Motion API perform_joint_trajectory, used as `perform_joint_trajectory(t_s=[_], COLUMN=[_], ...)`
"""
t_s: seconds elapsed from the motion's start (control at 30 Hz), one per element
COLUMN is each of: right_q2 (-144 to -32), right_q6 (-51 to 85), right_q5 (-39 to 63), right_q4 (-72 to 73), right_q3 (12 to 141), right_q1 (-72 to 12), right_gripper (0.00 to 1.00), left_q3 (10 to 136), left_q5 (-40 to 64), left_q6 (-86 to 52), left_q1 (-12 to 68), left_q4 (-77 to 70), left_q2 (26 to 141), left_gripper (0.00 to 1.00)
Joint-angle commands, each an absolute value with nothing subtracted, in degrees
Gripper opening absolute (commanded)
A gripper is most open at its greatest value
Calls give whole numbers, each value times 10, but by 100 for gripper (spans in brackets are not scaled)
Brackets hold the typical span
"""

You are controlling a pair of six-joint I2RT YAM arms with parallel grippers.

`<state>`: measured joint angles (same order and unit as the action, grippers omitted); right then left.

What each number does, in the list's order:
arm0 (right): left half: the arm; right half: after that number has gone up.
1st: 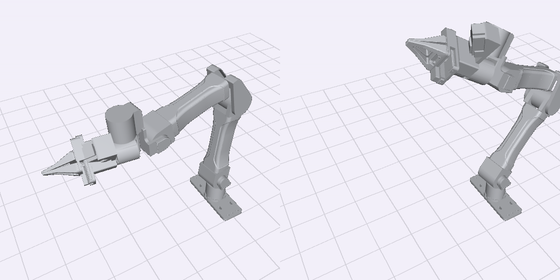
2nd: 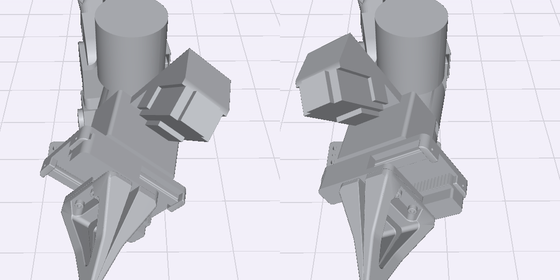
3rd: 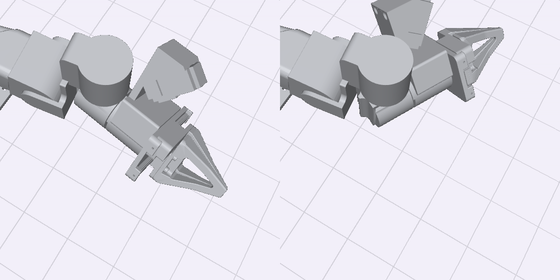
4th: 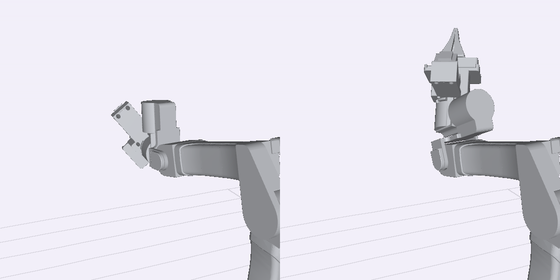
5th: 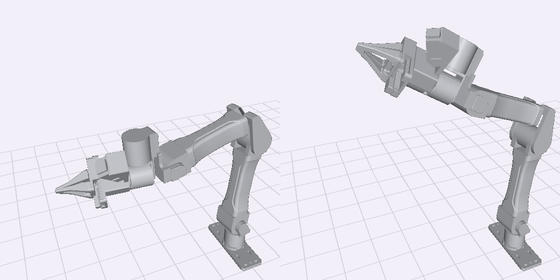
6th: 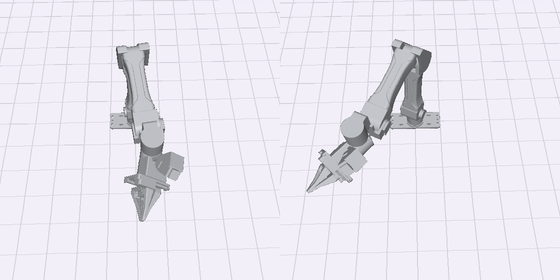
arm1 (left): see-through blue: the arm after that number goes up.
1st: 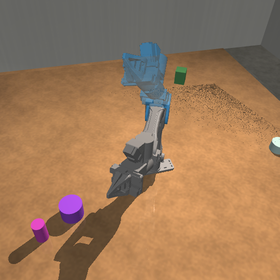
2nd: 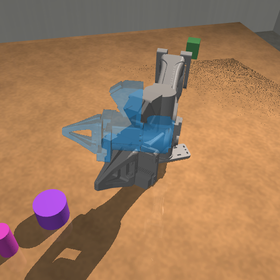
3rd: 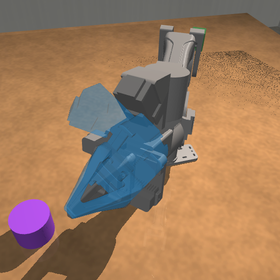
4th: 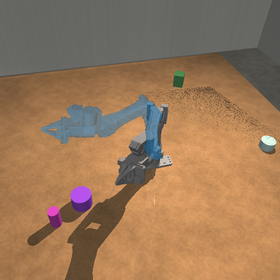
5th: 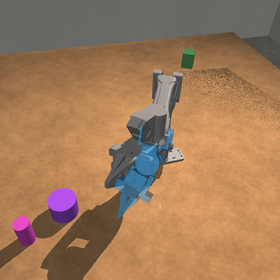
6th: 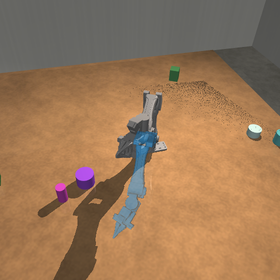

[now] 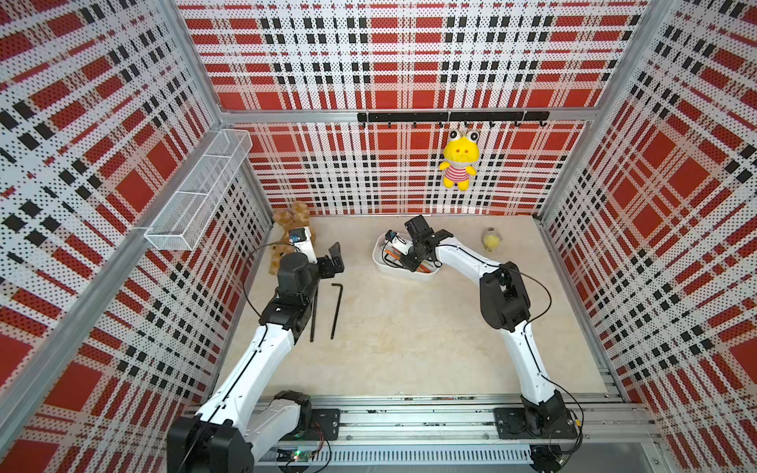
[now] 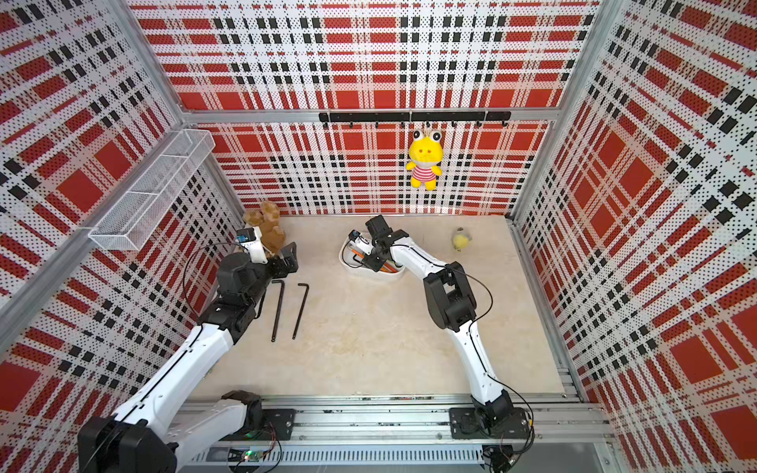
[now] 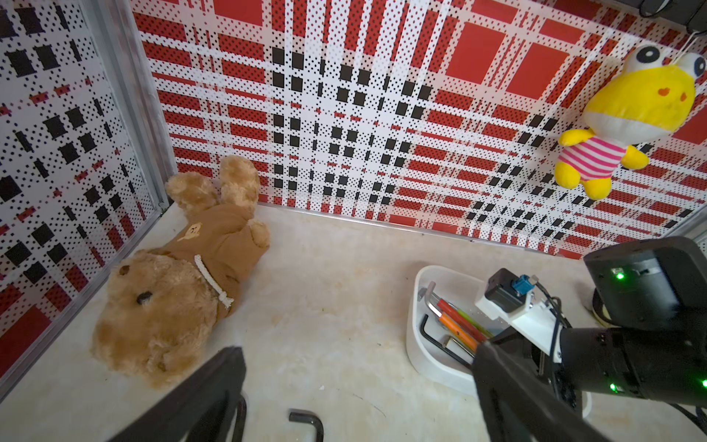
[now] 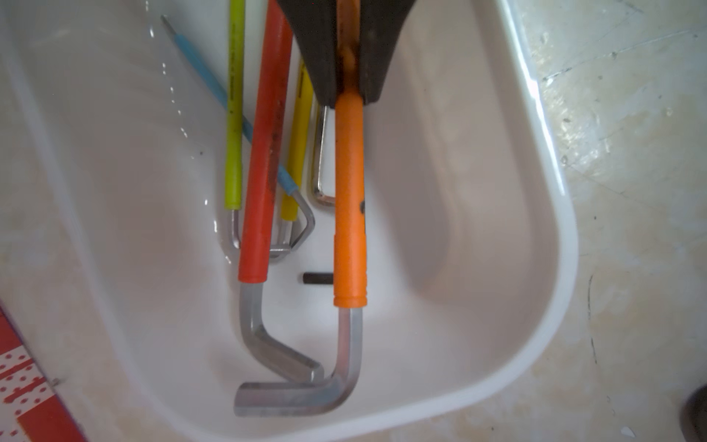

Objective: Put the hex key on the desktop into the storage box
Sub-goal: Place the Allen key in the storage box.

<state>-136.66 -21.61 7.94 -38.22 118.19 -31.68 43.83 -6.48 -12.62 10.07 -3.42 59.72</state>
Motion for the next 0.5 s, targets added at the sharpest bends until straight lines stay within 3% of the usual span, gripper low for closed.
perform_joint_trajectory(t_s=[0.0, 0.07, 0.13, 0.2, 0.27, 0.47], right_q2=[-1375, -1378, -1379, -1375, -1365, -1307], right_q6=[-214, -211, -209, -208, -207, -177], right_q5=[83, 79, 77, 75, 70, 57], right_q4=[-392, -395, -397, -399, -398, -368], right_q3=[1190, 1188, 1188, 1190, 1190, 1175], right_q1=[-316, -316, -316, -316, -316, -319], right_gripper=[0, 0, 10, 35, 47, 53], left_q3=[432, 431, 431, 431, 431, 432], left_q5=[-66, -67, -68, -68, -68, -68], left_q6=[-123, -123, -123, -123, -123, -123], left_q1=[103, 103, 102, 103, 103, 103], left_q4=[-47, -47, -47, -47, -47, -47], left_q2=[587, 586, 585, 584, 584, 584], left_gripper=[100, 100, 100, 100, 100, 100])
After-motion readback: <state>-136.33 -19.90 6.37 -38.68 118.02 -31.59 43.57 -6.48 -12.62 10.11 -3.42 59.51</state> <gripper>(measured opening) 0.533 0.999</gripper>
